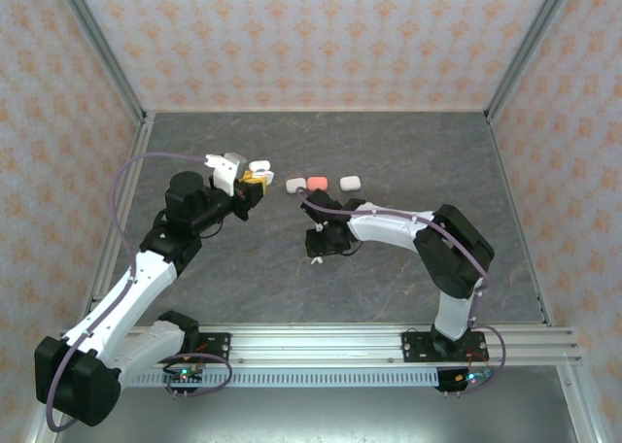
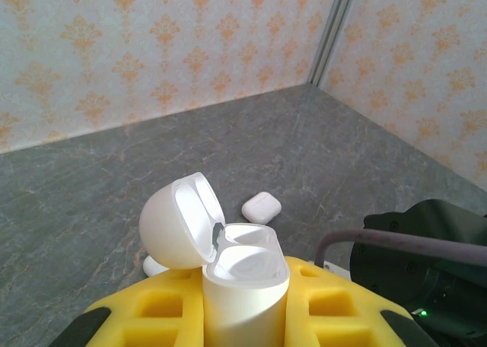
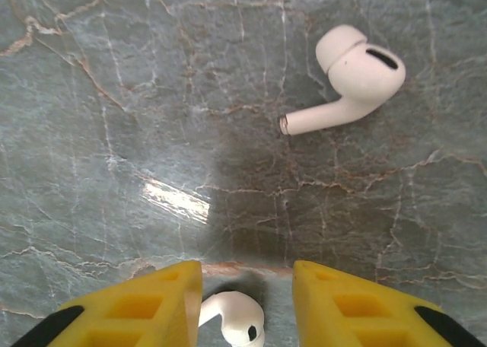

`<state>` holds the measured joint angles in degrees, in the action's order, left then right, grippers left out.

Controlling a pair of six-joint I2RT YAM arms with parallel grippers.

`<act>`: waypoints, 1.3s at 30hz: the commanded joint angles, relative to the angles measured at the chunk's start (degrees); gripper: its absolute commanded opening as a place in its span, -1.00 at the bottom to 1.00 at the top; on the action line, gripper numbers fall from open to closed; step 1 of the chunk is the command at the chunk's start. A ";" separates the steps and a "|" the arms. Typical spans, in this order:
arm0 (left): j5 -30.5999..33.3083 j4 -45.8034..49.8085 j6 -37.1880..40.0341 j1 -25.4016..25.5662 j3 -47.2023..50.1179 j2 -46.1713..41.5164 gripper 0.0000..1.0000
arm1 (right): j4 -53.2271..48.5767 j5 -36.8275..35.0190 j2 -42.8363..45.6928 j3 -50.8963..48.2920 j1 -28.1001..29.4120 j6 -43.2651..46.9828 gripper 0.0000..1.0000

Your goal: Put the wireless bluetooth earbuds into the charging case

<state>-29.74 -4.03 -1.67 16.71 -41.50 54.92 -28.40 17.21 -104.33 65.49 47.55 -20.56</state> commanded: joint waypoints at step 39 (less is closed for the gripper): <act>-1.64 1.31 -0.24 -0.63 -1.99 0.98 -1.00 | -6.32 0.19 2.81 -1.16 0.52 0.88 -0.30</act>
<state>-30.02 -3.01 -1.67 16.71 -41.54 55.66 -32.36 18.90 -103.02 64.07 47.59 -19.84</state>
